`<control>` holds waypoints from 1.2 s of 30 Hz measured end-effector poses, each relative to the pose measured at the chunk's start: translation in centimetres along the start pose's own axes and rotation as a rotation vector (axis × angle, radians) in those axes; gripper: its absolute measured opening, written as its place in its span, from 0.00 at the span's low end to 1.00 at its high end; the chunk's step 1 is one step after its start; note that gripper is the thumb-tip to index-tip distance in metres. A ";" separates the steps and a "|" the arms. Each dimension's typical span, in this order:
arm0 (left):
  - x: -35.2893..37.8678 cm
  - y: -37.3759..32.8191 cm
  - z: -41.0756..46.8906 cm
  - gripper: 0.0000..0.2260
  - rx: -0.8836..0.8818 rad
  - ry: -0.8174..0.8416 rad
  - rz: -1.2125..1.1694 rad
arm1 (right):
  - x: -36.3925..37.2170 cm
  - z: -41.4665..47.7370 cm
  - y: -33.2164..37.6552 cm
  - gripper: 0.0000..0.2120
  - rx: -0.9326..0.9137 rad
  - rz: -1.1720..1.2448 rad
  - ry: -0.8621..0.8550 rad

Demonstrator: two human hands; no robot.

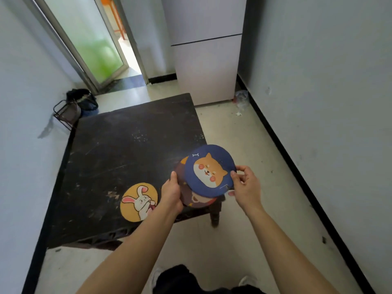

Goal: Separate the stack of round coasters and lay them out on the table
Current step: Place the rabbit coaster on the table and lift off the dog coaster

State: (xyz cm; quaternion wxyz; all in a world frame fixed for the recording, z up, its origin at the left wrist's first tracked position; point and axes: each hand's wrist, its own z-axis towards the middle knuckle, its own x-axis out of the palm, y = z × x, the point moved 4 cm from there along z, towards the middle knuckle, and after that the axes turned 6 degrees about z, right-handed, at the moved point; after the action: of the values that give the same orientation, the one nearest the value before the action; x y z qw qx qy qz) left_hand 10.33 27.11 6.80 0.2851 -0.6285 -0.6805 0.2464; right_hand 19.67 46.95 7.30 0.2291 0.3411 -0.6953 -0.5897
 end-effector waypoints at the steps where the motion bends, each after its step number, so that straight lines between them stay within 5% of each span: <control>1: 1.6 0.3 -0.4 0.18 0.020 -0.032 0.005 | -1.9 0.8 0.3 0.04 0.000 -0.001 -0.004; 7: 8.4 0.4 -0.6 0.17 -0.017 -0.099 -0.027 | -7.5 6.8 3.0 0.08 0.034 0.064 0.040; 22: 17.0 -7.7 12.5 0.20 -0.001 -0.340 -0.282 | -4.1 29.9 8.4 0.04 0.137 0.156 0.156; 28: 15.6 -10.9 14.9 0.20 0.062 -0.528 -0.363 | 1.5 37.6 9.4 0.09 0.223 0.101 0.262; 36: 10.9 -8.7 15.3 0.22 0.067 -0.783 -0.717 | 13.1 42.5 7.3 0.08 0.277 -0.119 0.640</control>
State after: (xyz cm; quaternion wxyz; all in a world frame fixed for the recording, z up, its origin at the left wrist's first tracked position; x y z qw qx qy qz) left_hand -7.02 37.51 2.73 0.0961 -0.2082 -0.8998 0.3713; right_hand -21.09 65.93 4.83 0.3523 0.5762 -0.6406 -0.3654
